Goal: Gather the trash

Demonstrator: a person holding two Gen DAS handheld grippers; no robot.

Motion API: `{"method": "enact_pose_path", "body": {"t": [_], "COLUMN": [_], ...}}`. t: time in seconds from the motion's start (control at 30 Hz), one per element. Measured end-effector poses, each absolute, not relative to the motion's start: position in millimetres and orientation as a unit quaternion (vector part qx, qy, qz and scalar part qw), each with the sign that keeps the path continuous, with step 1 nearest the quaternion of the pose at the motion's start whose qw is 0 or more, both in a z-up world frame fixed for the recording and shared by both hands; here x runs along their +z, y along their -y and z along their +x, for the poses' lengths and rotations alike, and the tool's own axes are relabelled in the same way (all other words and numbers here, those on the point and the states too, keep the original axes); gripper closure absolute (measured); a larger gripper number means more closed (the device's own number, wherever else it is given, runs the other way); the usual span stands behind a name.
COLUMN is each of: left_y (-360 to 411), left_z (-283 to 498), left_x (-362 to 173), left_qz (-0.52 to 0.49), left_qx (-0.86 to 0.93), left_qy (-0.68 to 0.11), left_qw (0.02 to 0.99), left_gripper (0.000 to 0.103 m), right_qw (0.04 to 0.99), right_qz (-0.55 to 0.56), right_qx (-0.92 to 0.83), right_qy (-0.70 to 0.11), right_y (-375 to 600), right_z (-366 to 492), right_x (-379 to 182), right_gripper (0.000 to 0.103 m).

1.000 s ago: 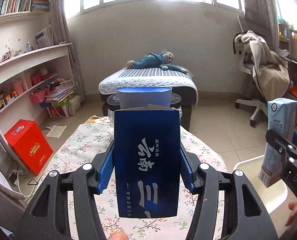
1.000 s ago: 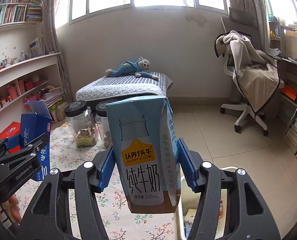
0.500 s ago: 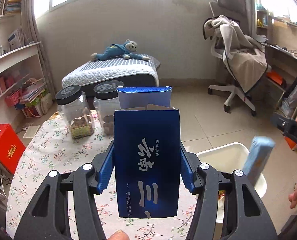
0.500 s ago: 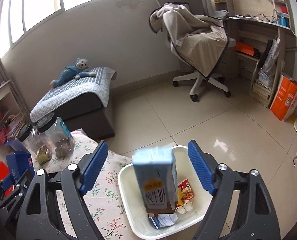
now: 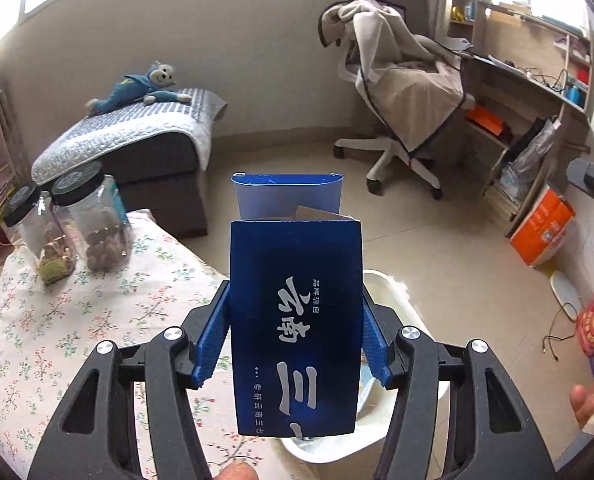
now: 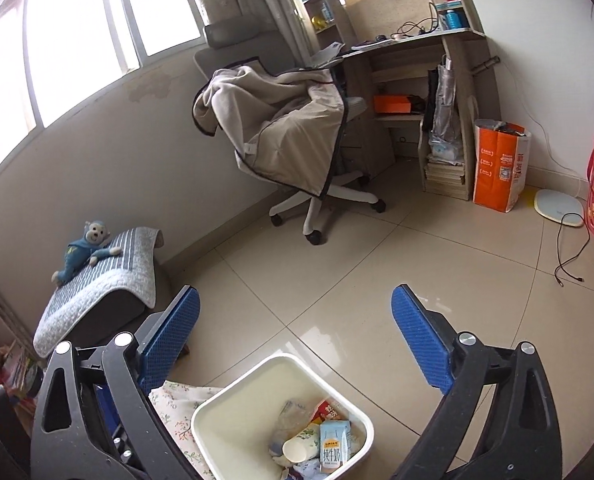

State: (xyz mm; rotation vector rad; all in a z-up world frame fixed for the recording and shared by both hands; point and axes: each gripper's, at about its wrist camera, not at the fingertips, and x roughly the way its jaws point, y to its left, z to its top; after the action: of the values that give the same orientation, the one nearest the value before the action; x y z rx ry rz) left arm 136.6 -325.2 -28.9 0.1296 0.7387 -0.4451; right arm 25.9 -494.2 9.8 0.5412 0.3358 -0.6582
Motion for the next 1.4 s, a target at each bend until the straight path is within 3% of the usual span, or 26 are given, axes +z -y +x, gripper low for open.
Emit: {"method": "enact_pose_path", "body": {"t": [0.07, 0.1, 0.4, 0.53, 0.8, 1.1, 1.4], "left_y": [336, 339, 287, 233, 129, 40, 10], "left_z": [135, 134, 111, 99, 98, 115, 125], "left_x": [-29, -27, 19, 46, 65, 54, 45], "left_qz": [0.061, 0.062, 0.118, 0.118, 0.099, 0.049, 0.026], "left_qx": [-0.229, -0.231, -0.158, -0.095, -0.028, 0.024, 0.032], "left_qy": [-0.365, -0.364, -0.238, -0.161, -0.148, -0.193, -0.225], "left_qw": [0.900, 0.900, 0.951, 0.975, 0.984, 0.980, 0.973], "left_gripper": [0.022, 0.019, 0.007, 0.007, 0.007, 0.007, 0.007], "right_qw": [0.893, 0.891, 0.919, 0.940, 0.968, 0.978, 0.980], "right_qz": [0.264, 0.263, 0.177, 0.134, 0.087, 0.029, 0.023], "right_qx": [-0.333, -0.338, -0.334, -0.302, -0.199, -0.149, -0.134], "right_qy": [-0.150, -0.149, -0.112, -0.087, -0.127, -0.142, -0.147], "right_y": [500, 502, 444, 393, 290, 212, 186], "right_z": [17, 14, 11, 17, 54, 79, 94], "right_x": [12, 13, 38, 52, 55, 46, 40], "right_gripper": [0.007, 0.007, 0.007, 0.007, 0.007, 0.007, 0.007]}}
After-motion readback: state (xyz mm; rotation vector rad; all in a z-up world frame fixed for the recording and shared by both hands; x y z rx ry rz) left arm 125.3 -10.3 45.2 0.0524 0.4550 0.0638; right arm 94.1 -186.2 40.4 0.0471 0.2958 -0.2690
